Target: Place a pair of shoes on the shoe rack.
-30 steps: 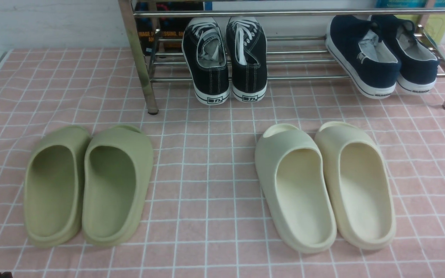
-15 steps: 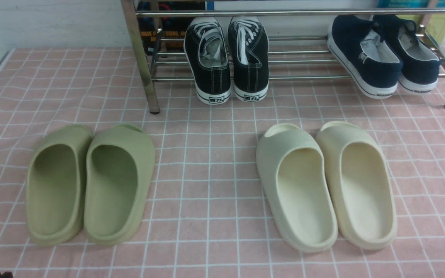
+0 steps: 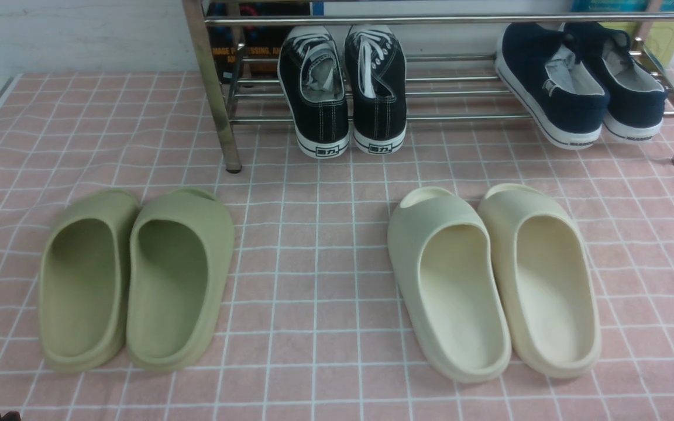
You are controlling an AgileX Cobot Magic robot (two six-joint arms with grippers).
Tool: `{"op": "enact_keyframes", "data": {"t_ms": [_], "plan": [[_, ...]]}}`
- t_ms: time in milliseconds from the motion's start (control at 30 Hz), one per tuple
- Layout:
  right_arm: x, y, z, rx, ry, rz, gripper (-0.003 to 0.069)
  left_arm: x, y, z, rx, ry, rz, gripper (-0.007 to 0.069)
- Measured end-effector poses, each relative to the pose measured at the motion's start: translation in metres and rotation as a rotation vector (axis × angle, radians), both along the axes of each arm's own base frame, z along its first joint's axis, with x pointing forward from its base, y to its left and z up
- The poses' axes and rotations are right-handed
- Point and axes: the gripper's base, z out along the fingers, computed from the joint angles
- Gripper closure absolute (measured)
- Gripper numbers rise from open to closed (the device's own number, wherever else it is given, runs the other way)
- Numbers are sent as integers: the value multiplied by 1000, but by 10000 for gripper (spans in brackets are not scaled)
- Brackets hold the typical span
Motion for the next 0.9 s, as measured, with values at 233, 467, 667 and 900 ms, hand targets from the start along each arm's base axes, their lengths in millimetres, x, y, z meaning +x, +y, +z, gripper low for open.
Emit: {"op": "enact_keyframes", "data": {"t_ms": [233, 467, 667, 900], "plan": [[0, 0, 0, 0, 0, 0, 419, 0, 0, 0, -1, 0, 0, 504], [0, 0, 0, 0, 0, 0, 419, 0, 0, 0, -1, 0, 0, 496], [0, 0, 0, 0, 0, 0, 419, 0, 0, 0, -1, 0, 0, 492], [0, 0, 0, 0, 0, 0, 419, 0, 0, 0, -2, 0, 1, 480]]}}
